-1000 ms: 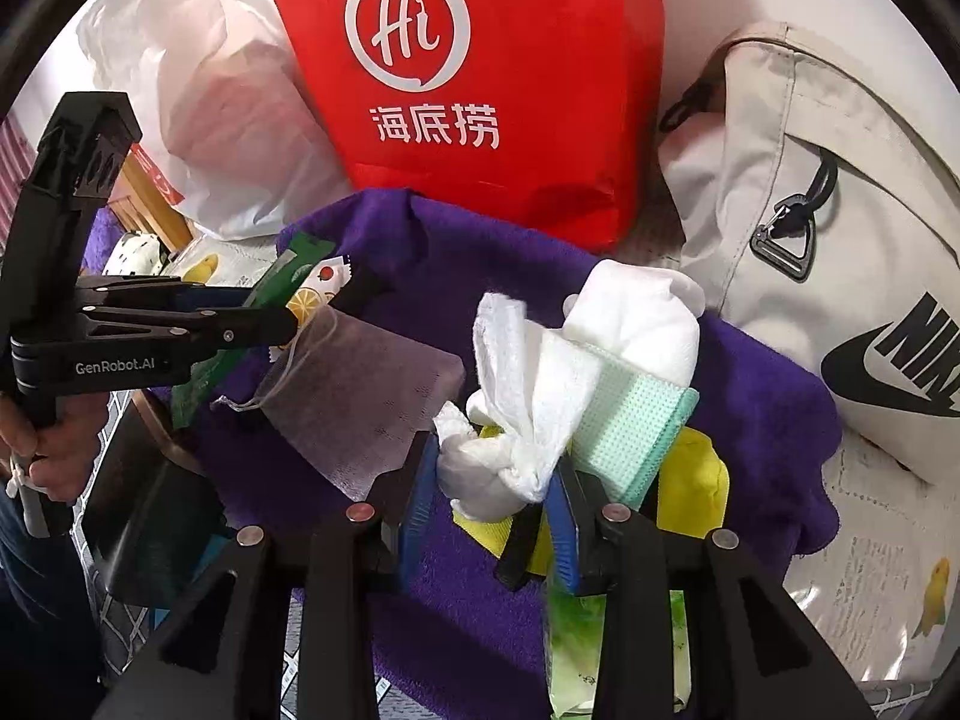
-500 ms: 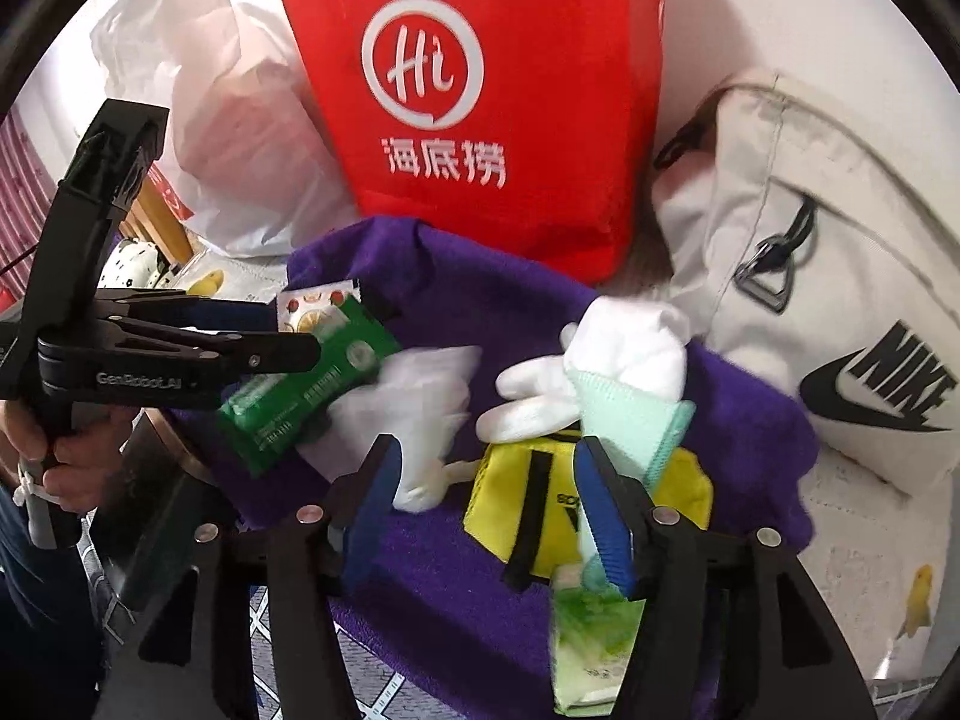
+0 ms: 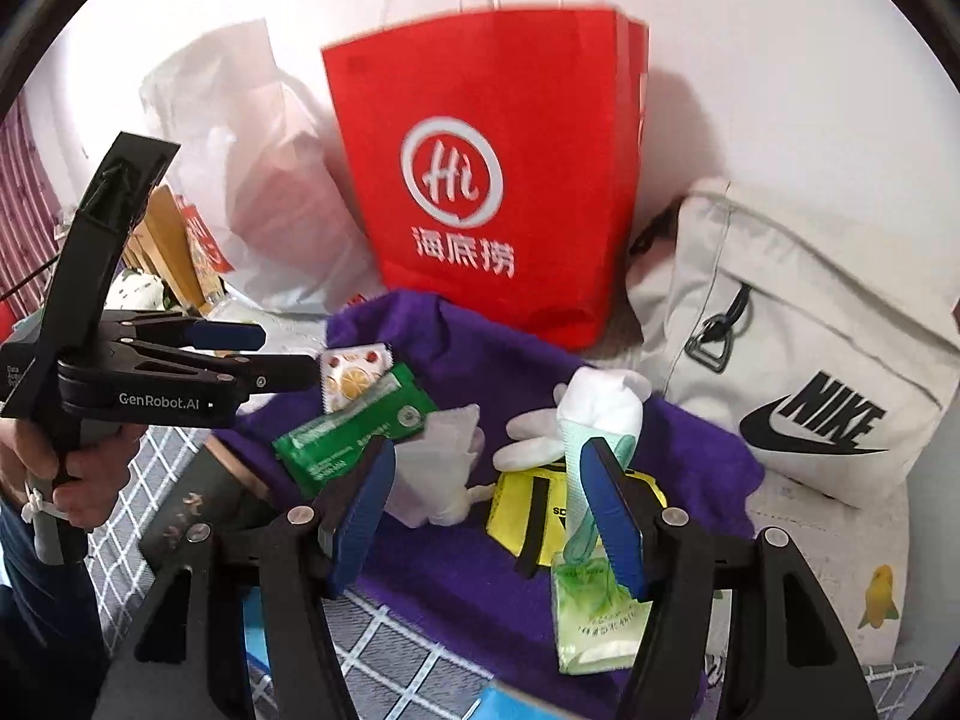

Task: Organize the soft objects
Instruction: 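Move both tools back to the items on the checkered cloth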

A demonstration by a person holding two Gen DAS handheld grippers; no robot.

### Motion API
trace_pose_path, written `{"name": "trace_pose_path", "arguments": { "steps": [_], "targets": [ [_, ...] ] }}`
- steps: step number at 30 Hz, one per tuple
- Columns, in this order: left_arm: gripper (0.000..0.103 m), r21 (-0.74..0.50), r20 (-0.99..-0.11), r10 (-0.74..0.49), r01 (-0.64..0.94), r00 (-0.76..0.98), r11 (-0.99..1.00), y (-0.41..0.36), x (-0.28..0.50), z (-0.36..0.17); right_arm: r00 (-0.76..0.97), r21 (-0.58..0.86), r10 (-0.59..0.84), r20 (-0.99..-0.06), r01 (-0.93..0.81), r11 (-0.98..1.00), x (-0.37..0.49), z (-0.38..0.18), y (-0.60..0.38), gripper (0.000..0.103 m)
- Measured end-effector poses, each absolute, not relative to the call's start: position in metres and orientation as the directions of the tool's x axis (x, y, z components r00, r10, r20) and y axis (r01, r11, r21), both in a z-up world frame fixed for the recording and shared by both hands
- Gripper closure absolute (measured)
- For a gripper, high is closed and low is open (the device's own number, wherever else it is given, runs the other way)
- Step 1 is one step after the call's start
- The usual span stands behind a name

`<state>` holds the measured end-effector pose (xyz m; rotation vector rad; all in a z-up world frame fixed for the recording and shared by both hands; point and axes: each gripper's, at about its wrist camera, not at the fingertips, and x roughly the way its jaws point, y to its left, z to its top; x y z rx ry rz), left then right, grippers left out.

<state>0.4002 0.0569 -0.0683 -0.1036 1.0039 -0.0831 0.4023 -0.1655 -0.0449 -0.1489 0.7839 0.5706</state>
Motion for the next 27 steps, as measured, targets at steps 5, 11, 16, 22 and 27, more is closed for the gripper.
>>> {"name": "trace_pose_path", "arguments": {
  "steps": [5,11,16,22,27],
  "targets": [
    [0.031,-0.086,-0.825,-0.081,0.017,0.56,0.996,0.066,0.361,-0.051,0.571,0.069,0.43,-0.7,-0.544,0.836,0.37,-0.037,-0.173,0.039],
    [0.031,-0.095,-0.827,-0.064,-0.026,0.559,0.995,0.075,0.305,-0.054,0.541,0.062,0.444,-0.714,-0.583,0.81,0.312,-0.05,-0.173,0.039],
    [0.031,-0.083,-0.84,-0.048,-0.042,0.541,0.996,0.079,0.255,-0.066,0.479,0.073,0.448,-0.755,-0.617,0.784,0.259,-0.082,-0.172,0.04],
    [0.031,-0.116,-0.843,-0.069,-0.055,0.533,0.992,0.08,0.195,-0.088,0.452,0.017,0.405,-0.795,-0.652,0.758,0.215,-0.113,-0.171,0.053],
    [0.031,-0.175,-0.839,-0.11,-0.074,0.532,0.982,0.083,0.157,-0.107,0.477,-0.091,0.383,-0.791,-0.711,0.697,0.193,-0.124,-0.161,0.055]
  ]
}}
